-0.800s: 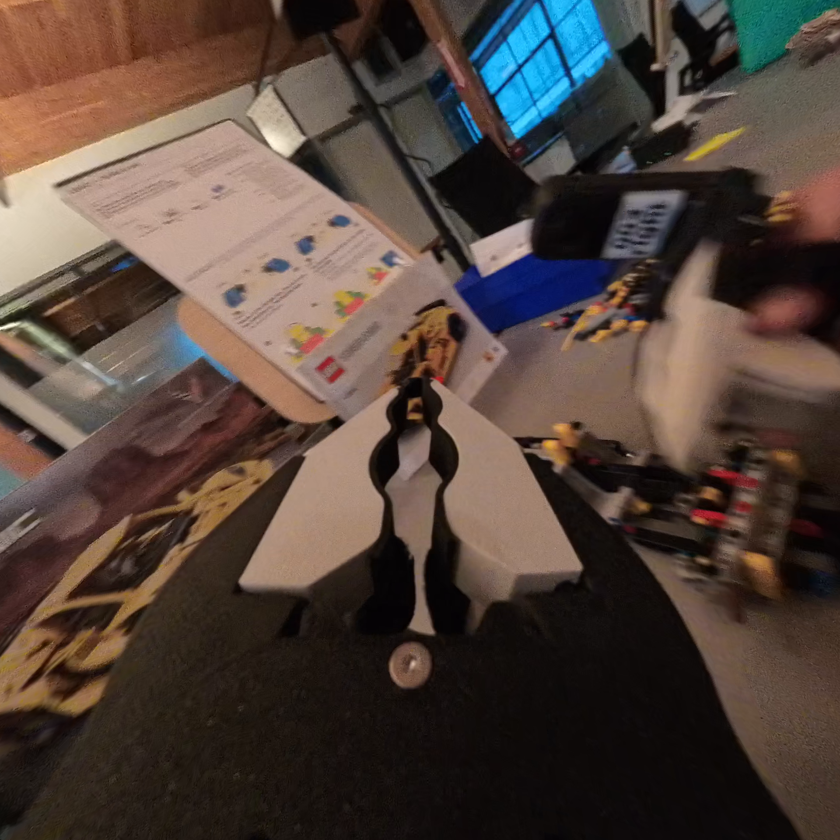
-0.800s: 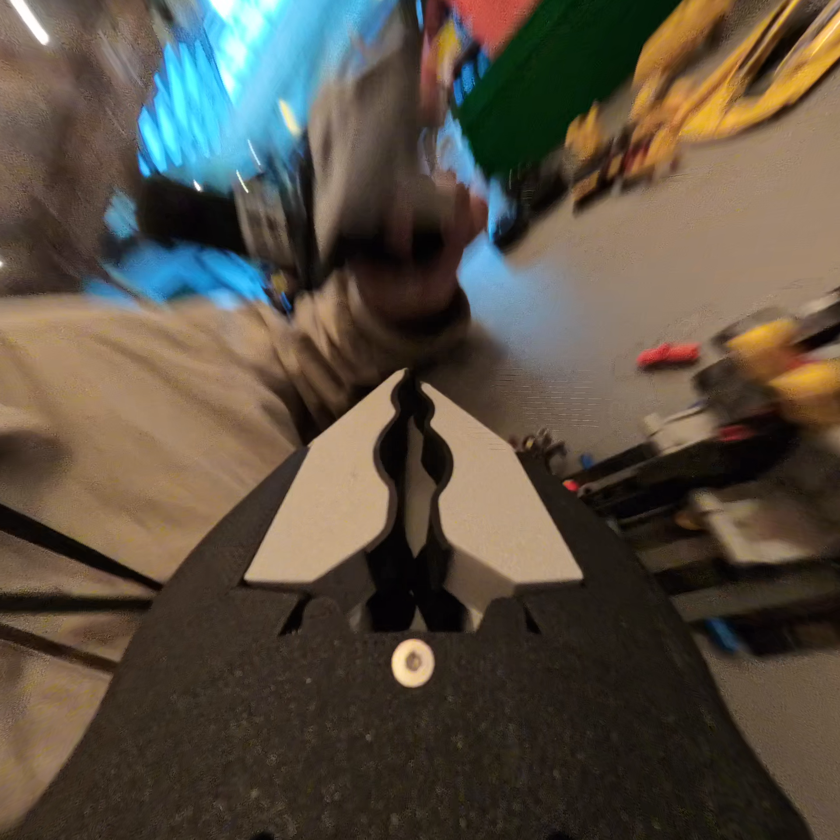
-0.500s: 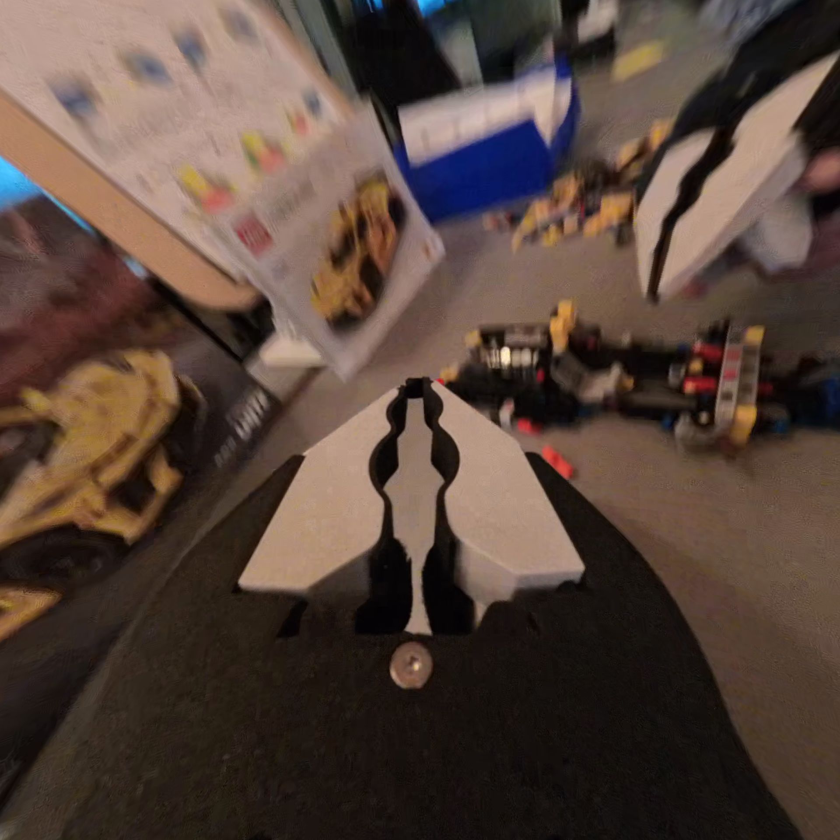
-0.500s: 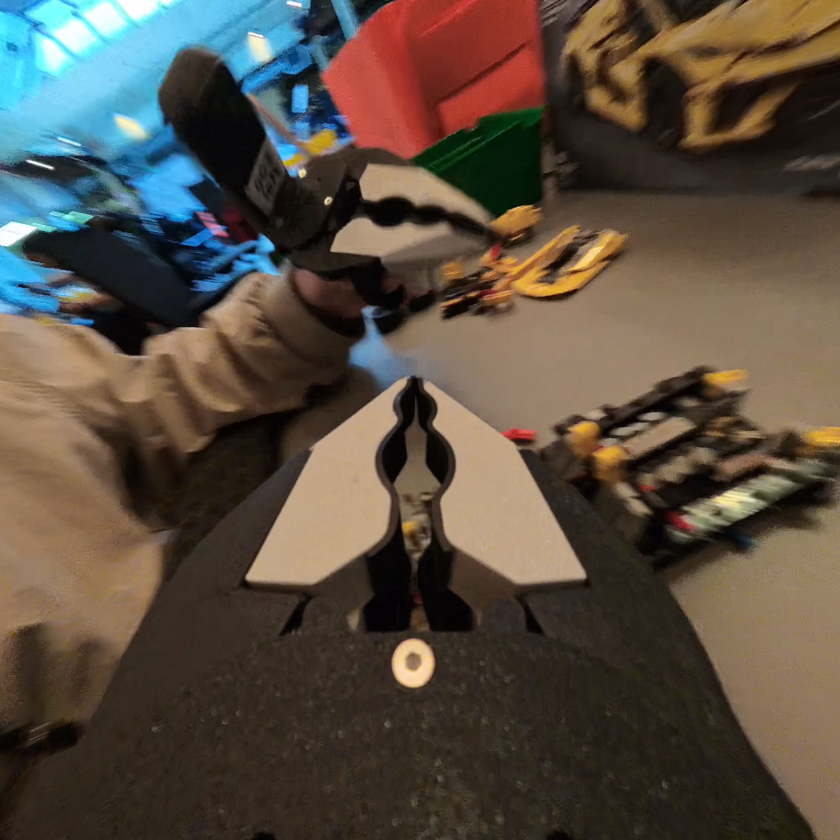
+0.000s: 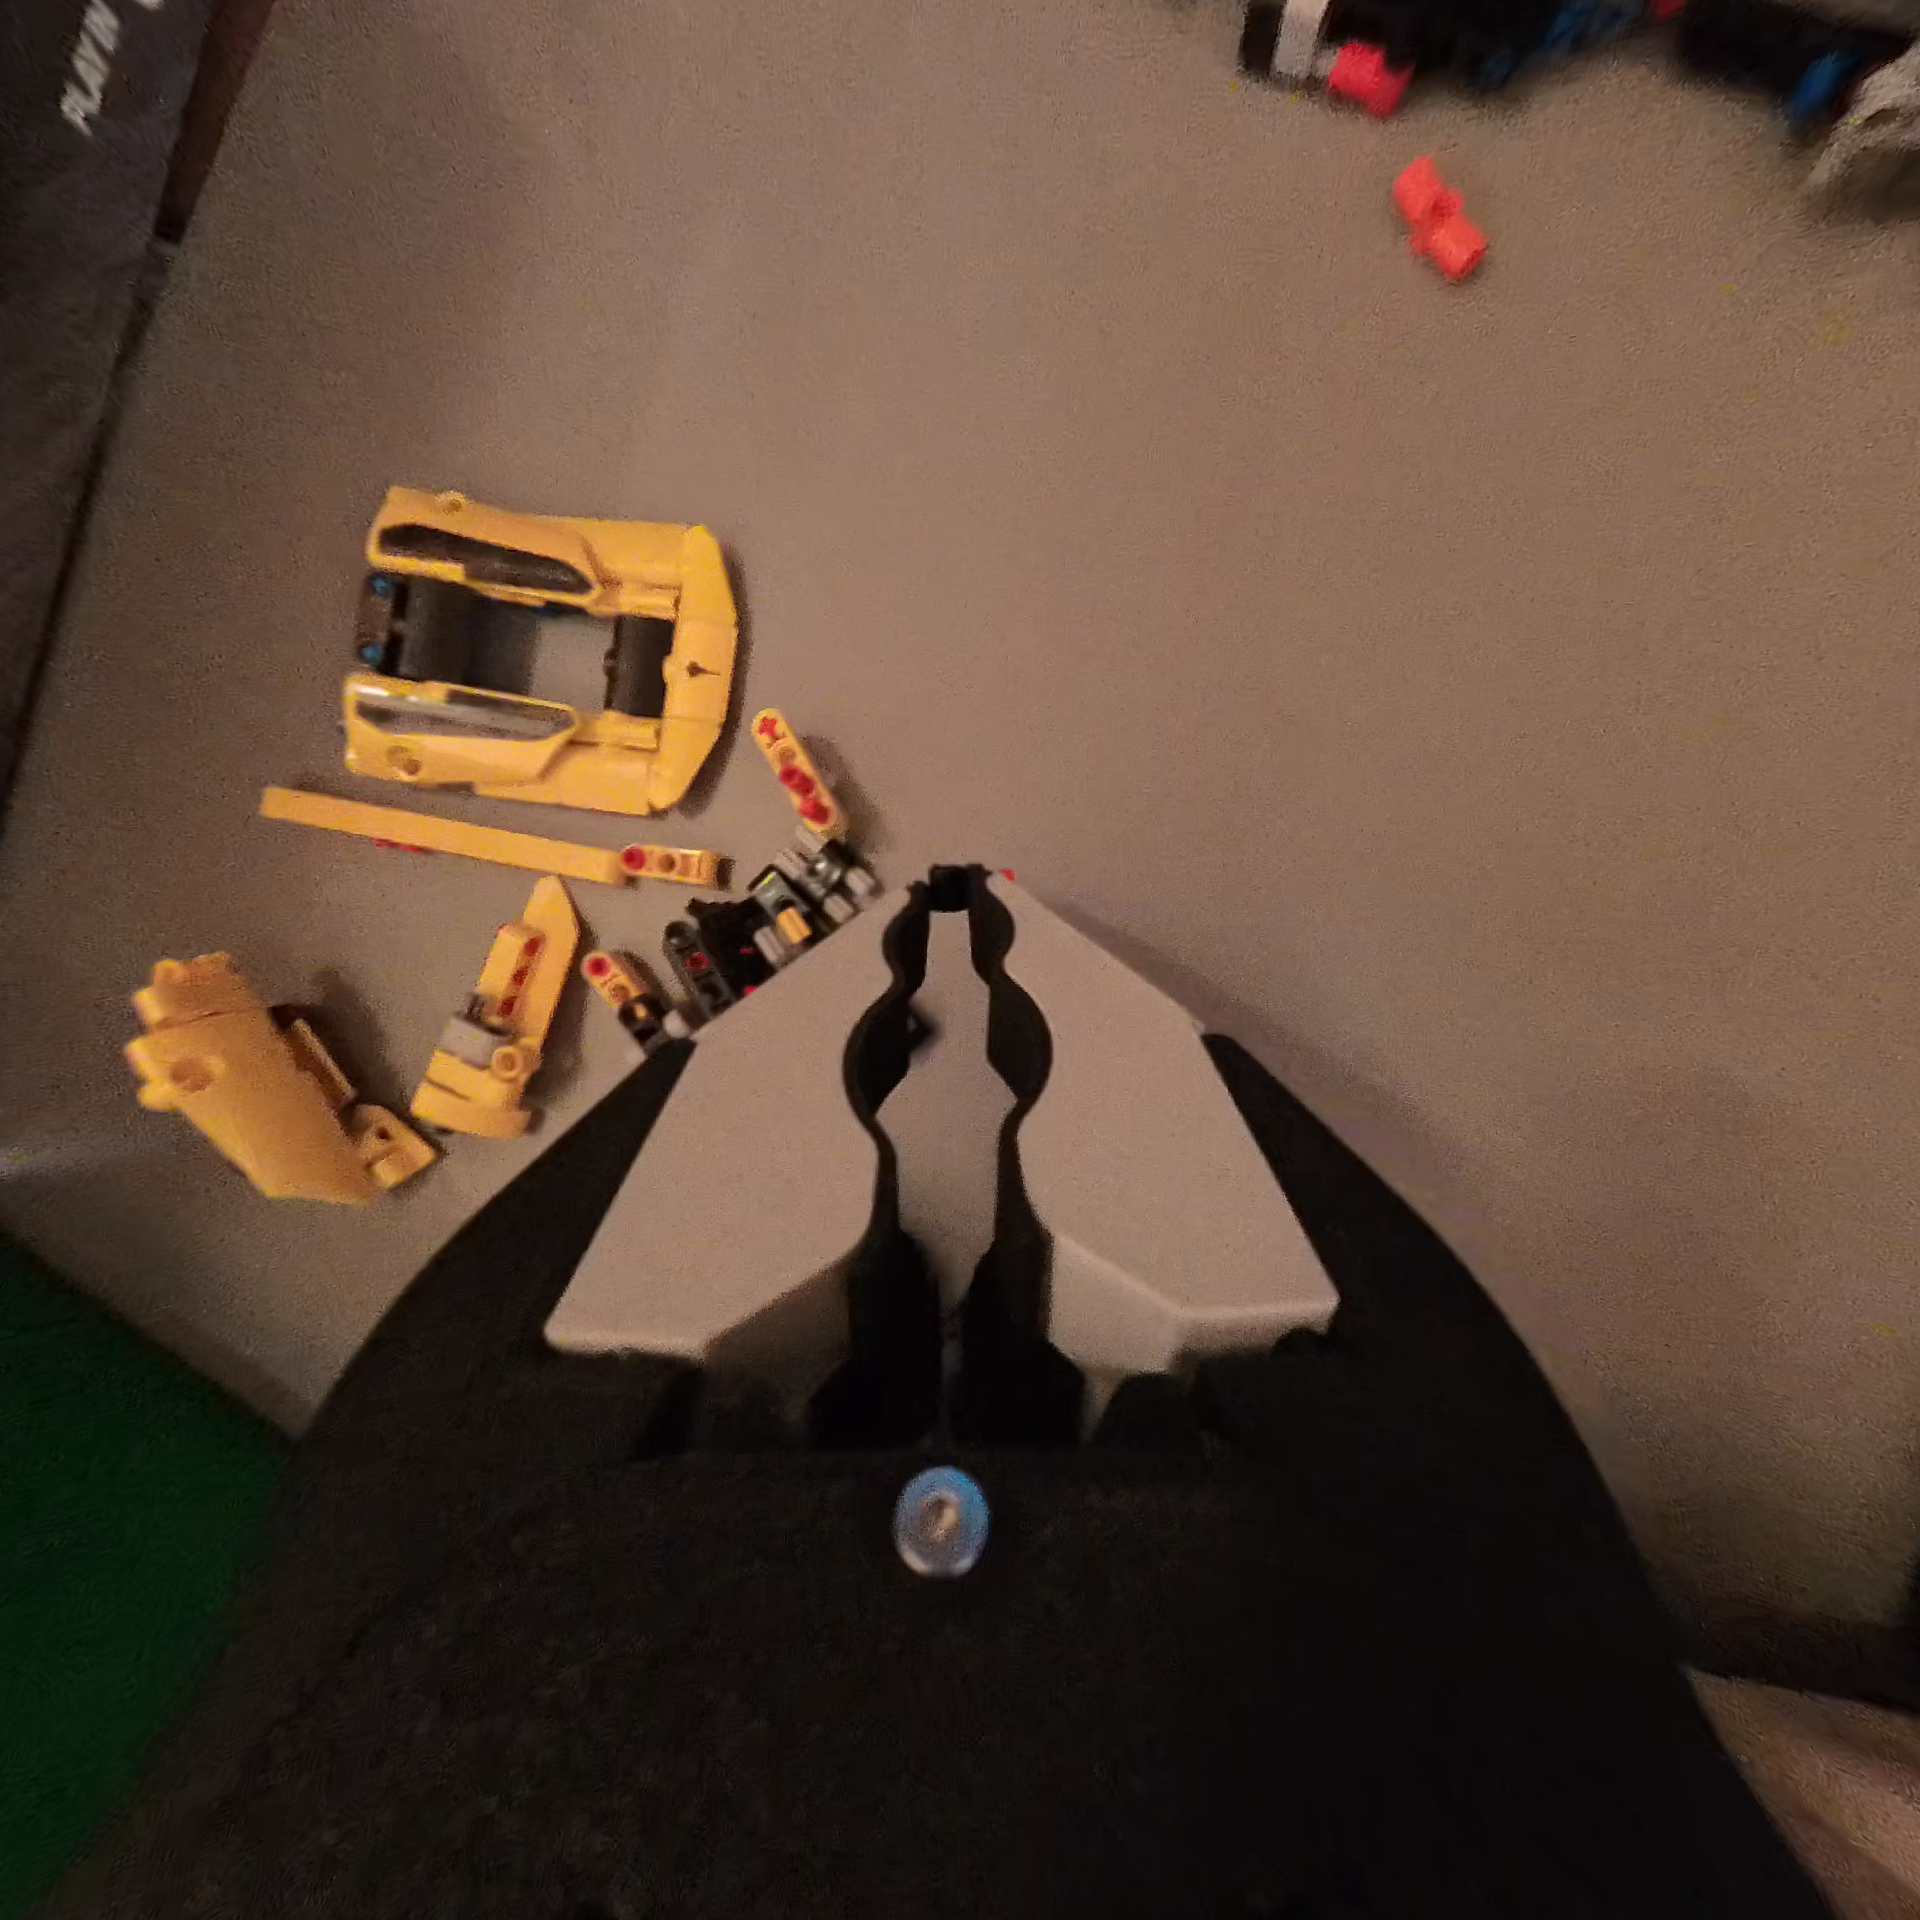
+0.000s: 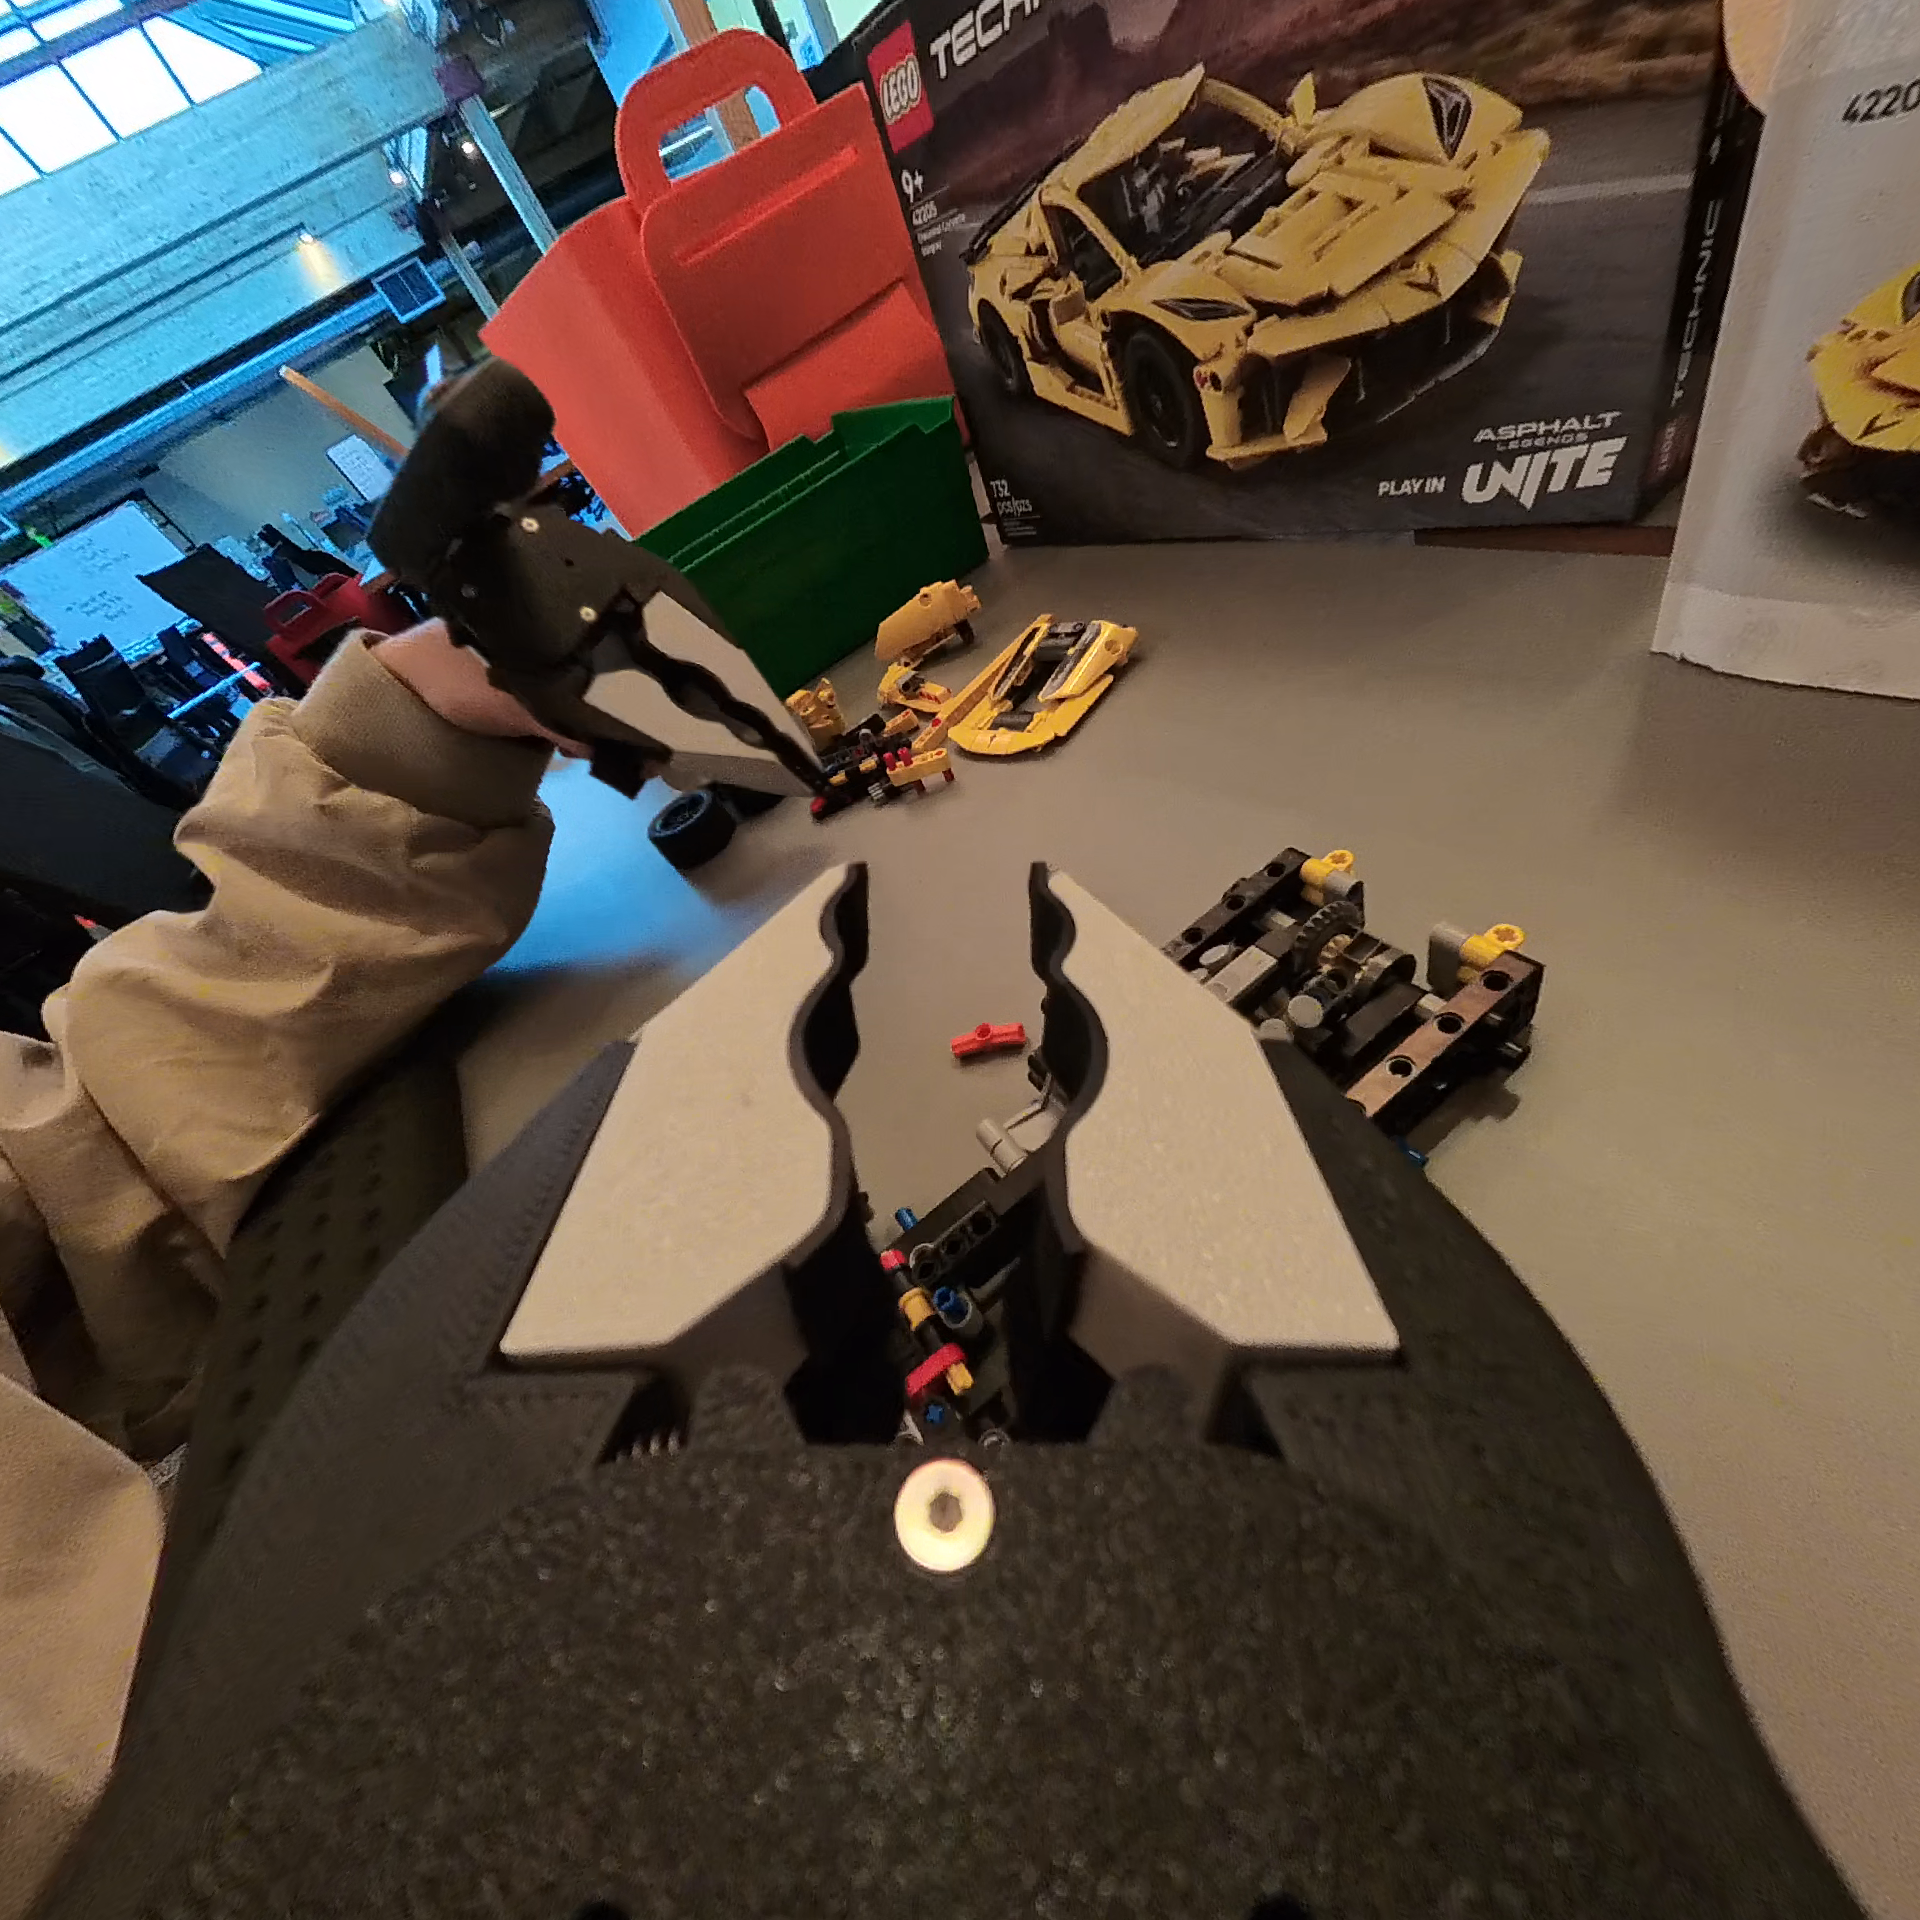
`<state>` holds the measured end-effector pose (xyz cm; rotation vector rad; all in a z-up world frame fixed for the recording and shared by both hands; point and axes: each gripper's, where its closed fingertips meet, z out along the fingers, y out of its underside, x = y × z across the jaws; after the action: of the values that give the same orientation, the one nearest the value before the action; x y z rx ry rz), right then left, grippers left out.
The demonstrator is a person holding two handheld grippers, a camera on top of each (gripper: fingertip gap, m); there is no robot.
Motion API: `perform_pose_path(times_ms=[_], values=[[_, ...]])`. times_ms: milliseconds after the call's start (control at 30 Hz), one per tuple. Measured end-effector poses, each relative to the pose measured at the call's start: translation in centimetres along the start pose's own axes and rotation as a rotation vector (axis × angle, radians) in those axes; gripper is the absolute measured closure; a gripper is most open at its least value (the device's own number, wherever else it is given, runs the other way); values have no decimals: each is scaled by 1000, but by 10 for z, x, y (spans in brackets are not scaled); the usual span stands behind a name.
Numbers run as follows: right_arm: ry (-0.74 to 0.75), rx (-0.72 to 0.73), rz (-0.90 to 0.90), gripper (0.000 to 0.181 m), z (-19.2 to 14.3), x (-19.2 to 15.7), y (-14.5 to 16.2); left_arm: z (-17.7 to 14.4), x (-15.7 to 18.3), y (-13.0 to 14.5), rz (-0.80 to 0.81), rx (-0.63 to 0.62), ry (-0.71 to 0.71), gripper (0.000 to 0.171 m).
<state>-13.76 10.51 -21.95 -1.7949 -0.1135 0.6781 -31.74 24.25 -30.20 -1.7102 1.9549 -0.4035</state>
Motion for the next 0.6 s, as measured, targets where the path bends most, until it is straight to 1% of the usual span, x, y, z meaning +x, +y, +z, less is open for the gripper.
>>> perform_pose_path(times_ms=[67, 100, 200, 233, 267, 300, 333, 367, 400, 433, 467, 500, 533, 600], values=[[1, -12, -2, 155, 0, 1, 2, 10, -3, 15, 27, -106, -39, 165], [-7, -25, 2, 158, 1, 0, 4, 14, -5, 18, 29, -127, -53, 165], [-36, -46, 32, 161, 3, -4, 8, 18, -10, 12, 12, -104, -75, 163], [-37, -45, 37, 161, 3, -4, 8, 15, -18, 11, -1, -104, -117, 153], [-36, -42, 36, 161, 3, -4, 7, 10, -26, 6, -14, -85, -165, 141], [-32, -39, 33, 162, 2, -3, 6, 4, -30, -5, -24, -31, -191, 139], [-22, -35, 33, 162, 2, -1, 5, -3, -31, -24, -35, 61, -199, 138], [-12, -26, 32, 163, 1, 1, 4, -8, -26, -49, -53, 183, -177, 139], [-5, -17, 33, 163, 0, 2, 2, -10, -10, -76, -71, 308, -101, 139], [0, -14, 36, 162, -1, 4, 2, -9, 16, -99, -72, 401, 22, 139], [2, -14, 39, 162, -1, 5, 2, -4, 45, -114, -57, 435, 143, 139], [1, -16, 42, 162, -1, 5, 2, 8, 68, -122, -39, 418, 215, 142], [0, -16, 43, 162, -1, 5, 2, 23, 84, -125, -24, 371, 238, 142], [9, -10, 36, 163, -2, 6, 1, 51, 103, -126, -17, 267, 217, 142]])
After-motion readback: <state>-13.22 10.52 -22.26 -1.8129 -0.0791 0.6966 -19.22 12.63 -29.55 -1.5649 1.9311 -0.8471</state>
